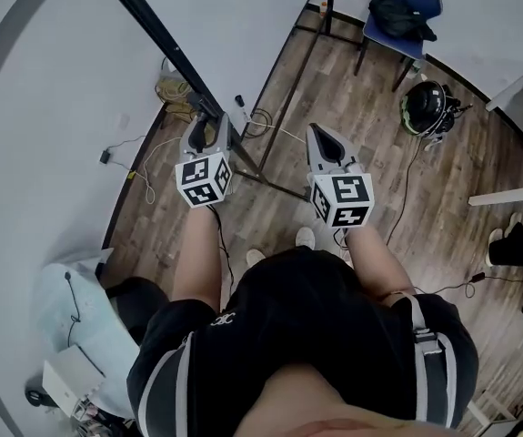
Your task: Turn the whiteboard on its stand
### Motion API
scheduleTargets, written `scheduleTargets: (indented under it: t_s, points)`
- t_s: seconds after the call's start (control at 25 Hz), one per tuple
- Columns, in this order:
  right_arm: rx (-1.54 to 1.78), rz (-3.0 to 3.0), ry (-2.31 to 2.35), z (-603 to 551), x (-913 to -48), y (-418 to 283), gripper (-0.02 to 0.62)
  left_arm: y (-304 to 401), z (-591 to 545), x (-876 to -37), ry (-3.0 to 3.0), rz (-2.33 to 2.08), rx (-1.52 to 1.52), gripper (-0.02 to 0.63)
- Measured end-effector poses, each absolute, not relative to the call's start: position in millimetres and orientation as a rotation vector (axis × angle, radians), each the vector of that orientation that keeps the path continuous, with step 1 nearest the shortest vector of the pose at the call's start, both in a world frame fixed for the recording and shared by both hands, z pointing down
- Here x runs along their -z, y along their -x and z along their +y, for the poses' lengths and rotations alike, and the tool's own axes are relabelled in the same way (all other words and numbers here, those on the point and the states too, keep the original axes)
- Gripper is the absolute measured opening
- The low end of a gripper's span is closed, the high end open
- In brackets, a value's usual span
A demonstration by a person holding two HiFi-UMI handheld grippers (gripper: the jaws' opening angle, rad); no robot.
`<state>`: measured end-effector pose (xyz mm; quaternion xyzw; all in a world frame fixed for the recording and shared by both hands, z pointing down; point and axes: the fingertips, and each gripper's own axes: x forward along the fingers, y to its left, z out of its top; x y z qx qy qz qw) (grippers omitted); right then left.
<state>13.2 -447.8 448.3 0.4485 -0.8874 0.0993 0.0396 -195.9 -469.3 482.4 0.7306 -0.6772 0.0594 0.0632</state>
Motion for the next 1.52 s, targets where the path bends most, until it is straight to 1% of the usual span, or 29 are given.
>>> scheduleTargets:
  t_s: [0.48, 1.08, 1.28, 1.52]
  points:
    - [-0.297, -2.765, -1.337, -420.4, -443.4, 5.4, -0.008, 219.5, -417.8, -485.9, -2.193, -2.065, -0.172, 0.189]
    - [-0.278, -2.702, -1.407, -294.4, -445.3, 39.0, -0.008, 246.4, -330.6, -488.5, -2.272, -2.025, -0.161, 0.189]
    - [-0.347, -2.664, -1.458, -241.3, -452.5, 37.3, -0.008, 253.5, -310.3, -487.9, -2.301, -1.998, -0.185, 0.187]
    - [-0.306, -2.638, -1.540, -217.2, -440.2, 15.2, -0.008, 259.8, -281.2, -489.9, -2.280, -2.003, -0.198, 0.184]
